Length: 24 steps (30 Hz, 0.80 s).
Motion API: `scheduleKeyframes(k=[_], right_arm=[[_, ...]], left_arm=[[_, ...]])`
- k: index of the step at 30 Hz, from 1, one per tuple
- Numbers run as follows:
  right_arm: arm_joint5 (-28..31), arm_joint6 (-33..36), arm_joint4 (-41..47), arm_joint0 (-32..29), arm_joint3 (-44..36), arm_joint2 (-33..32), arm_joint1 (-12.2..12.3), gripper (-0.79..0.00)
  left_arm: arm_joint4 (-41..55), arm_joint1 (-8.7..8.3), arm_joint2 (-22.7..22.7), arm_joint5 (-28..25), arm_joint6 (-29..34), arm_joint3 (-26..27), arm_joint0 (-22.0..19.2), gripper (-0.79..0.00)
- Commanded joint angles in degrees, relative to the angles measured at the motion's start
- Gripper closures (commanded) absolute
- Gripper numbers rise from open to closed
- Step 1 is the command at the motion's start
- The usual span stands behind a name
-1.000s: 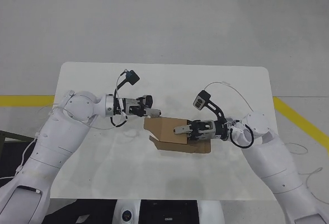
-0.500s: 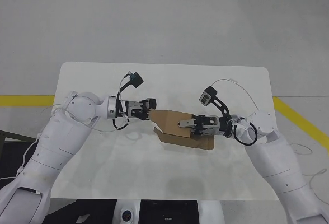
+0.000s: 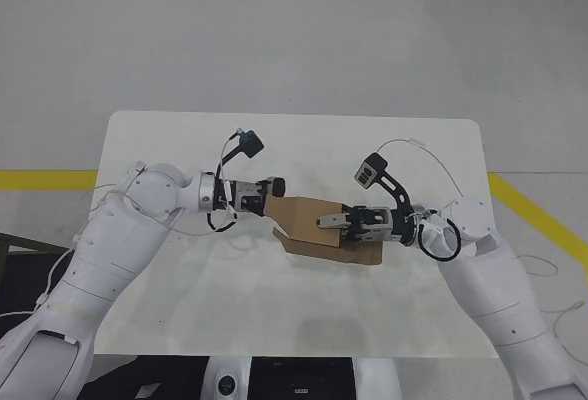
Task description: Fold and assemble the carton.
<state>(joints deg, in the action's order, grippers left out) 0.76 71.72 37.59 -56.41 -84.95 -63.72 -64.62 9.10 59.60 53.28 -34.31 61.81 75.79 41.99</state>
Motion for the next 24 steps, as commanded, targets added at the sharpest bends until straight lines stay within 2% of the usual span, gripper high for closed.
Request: scheduleKeyframes(k=[1,15,24], right_arm=[[-0.2,0.0,-0.1,0.0,-0.2,0.3,0.0,0.0],[0.3,-0.7,0.2,0.3,0.4,0.6,-0.1,0.0],[1.1,-2.7,-0.4,-0.4,2.4,-2.4,0.4,0.0]], left_arm=[[0.1,0.11,-0.2,-0.1,0.0,-0.2,-0.2,-0.785],[0.3,0.25,-0.1,-0.6,0.3,-0.9,-0.7,-0.785],[-0.2,-0.84,3.1,0.1,0.2,-1.5,1.4,-0.785]])
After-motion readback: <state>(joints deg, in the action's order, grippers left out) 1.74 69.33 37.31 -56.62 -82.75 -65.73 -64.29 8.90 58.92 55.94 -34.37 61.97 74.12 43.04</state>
